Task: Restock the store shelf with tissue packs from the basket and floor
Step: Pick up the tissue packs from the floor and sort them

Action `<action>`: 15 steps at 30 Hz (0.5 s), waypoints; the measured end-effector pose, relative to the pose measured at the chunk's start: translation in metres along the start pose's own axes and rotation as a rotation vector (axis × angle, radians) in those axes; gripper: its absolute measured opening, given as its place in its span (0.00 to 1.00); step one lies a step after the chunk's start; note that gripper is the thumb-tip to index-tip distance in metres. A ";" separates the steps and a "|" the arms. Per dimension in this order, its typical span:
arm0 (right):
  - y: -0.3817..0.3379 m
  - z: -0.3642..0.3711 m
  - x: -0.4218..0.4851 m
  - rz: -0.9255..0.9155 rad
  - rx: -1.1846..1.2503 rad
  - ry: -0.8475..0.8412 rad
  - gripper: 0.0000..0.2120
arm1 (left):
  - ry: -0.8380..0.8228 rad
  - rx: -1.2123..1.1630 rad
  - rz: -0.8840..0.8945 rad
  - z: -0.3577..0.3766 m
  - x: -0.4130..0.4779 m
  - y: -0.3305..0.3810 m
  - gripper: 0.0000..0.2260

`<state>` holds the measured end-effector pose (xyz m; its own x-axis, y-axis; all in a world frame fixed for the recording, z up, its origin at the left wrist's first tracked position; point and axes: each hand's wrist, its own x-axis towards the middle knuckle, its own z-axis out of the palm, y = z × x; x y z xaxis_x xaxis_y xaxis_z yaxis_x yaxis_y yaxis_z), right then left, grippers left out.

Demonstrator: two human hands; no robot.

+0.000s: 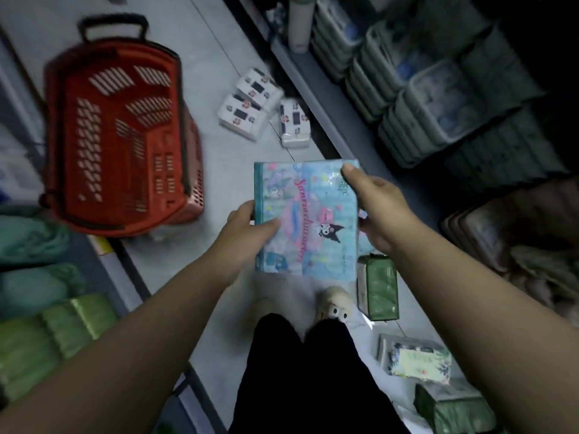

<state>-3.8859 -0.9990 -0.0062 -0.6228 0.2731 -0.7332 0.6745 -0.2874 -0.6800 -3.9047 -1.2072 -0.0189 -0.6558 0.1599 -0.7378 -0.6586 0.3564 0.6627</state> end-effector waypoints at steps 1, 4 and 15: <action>-0.019 0.011 -0.015 -0.019 -0.001 -0.024 0.25 | 0.014 -0.068 0.003 -0.011 -0.021 0.013 0.16; -0.072 0.046 -0.065 -0.044 -0.009 -0.117 0.24 | 0.042 -0.214 0.036 -0.047 -0.082 0.050 0.17; -0.161 0.162 -0.227 -0.306 0.070 -0.234 0.27 | 0.271 -0.756 0.399 -0.157 -0.238 0.134 0.15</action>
<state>-3.9171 -1.1635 0.2689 -0.8702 0.1415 -0.4719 0.4195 -0.2894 -0.8604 -3.8951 -1.3417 0.2658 -0.8894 -0.1150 -0.4425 -0.3674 -0.3960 0.8415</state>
